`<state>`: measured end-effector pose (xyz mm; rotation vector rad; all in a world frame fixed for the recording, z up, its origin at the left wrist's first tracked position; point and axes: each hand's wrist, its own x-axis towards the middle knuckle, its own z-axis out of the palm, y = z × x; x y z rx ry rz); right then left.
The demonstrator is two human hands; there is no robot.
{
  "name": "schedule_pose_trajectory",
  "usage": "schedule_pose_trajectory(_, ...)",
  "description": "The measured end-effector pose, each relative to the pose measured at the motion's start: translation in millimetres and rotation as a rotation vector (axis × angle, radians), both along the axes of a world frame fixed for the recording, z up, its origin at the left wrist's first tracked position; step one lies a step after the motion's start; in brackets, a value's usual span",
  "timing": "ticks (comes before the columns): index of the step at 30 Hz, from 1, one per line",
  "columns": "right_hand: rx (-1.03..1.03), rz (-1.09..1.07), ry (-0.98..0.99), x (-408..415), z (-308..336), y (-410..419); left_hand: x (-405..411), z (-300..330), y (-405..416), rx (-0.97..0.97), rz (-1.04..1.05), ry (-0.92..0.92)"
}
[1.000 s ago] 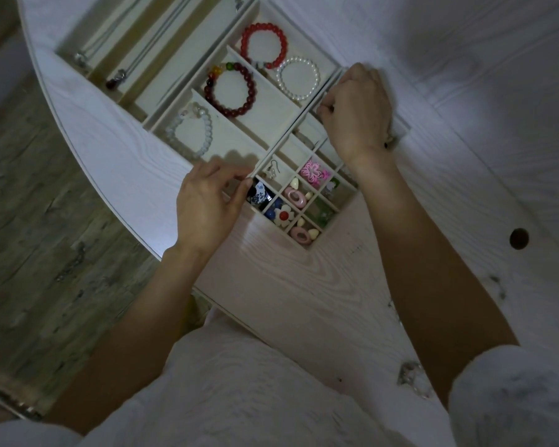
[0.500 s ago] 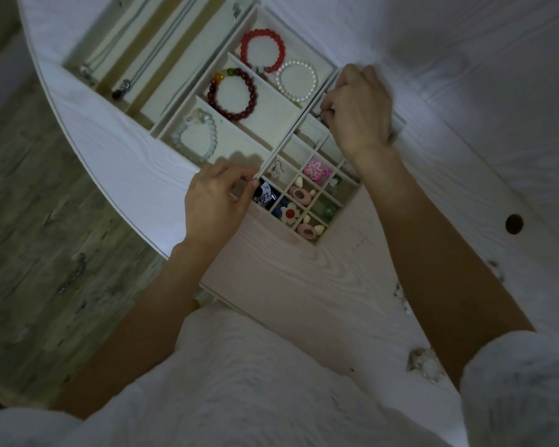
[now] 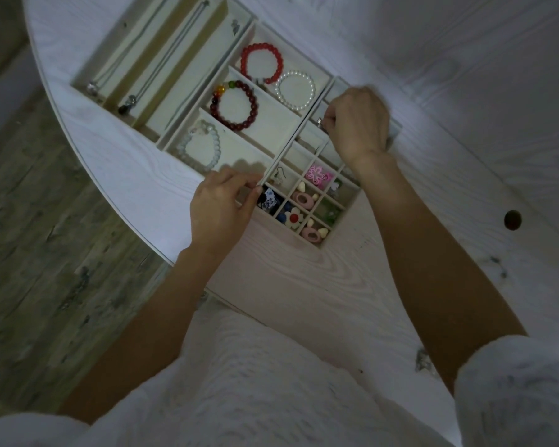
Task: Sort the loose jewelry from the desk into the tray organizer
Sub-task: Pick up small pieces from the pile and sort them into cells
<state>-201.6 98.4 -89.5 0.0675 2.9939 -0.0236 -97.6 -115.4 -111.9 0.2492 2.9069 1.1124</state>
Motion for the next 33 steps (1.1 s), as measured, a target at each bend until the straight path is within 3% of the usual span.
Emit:
schedule_pose_trajectory(13, -0.122, 0.015, 0.071, 0, 5, 3, 0, 0, 1, 0.001, 0.009, 0.009)
schedule_pose_trajectory(21, -0.083, 0.049, 0.077, 3, 3, 2, 0, -1, 1, 0.017, 0.001, -0.012)
schedule_pose_trajectory(25, -0.196, 0.025, 0.159, 9, 3, 4, 0, 0, 0, 0.012, 0.0, -0.015)
schedule_pose_trajectory(33, -0.196, 0.032, 0.089, 2, -3, 10, 0, 1, 1, 0.009, 0.006, -0.015)
